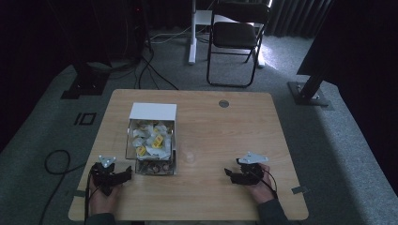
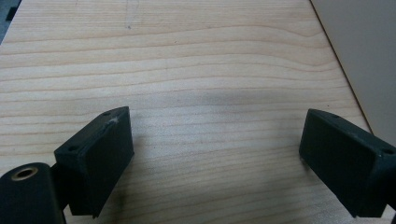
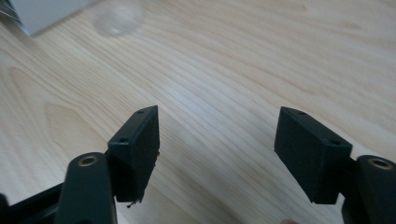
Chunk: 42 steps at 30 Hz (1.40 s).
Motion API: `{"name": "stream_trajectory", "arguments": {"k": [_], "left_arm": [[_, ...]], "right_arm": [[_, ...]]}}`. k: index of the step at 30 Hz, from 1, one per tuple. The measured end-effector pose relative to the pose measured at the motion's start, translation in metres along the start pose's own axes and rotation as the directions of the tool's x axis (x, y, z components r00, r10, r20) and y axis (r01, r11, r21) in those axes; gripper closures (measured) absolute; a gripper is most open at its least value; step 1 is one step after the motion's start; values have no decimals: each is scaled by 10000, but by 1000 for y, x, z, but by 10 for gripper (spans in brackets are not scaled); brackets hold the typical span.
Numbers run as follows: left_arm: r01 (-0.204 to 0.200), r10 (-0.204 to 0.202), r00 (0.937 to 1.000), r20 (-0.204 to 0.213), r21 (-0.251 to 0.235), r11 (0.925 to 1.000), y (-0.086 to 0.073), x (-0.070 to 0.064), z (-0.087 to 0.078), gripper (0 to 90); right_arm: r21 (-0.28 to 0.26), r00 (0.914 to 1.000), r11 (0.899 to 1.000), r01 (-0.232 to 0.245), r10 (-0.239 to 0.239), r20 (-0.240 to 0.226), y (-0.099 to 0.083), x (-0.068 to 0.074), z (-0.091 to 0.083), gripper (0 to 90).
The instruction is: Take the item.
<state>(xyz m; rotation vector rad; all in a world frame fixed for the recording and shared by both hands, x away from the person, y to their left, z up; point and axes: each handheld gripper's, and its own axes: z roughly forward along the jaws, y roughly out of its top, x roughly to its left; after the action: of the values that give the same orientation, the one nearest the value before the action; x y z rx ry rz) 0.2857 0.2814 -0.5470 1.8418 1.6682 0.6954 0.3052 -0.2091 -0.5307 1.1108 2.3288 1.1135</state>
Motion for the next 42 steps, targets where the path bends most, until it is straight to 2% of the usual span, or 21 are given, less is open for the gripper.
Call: {"name": "stream_trajectory", "arguments": {"k": [7, 13, 21, 26, 42], "left_arm": [[1, -1, 10000, 0, 0, 10000, 0, 0, 0, 104], [0, 0, 10000, 0, -1, 10000, 0, 0, 0, 104], [-2, 2, 10000, -6, 0, 10000, 0, 0, 0, 104], [-3, 3, 10000, 1, 4, 10000, 0, 0, 0, 104], [15, -15, 10000, -2, -10, 10000, 0, 0, 0, 104]], "right_arm": [[-524, 9987, 9975, 480, -489, -149, 12, 17, -7, 358], [-837, 9973, 9945, 632, -661, -324, 19, 27, -12, 426], [-1161, 9921, 9885, 970, -1054, -686, 30, 43, -9, 519], [-1303, 9870, 9834, 1263, -1377, -823, 38, 53, -4, 543], [-1681, 9730, 9710, 1702, -1926, -1271, 59, 77, 3, 581]]}}
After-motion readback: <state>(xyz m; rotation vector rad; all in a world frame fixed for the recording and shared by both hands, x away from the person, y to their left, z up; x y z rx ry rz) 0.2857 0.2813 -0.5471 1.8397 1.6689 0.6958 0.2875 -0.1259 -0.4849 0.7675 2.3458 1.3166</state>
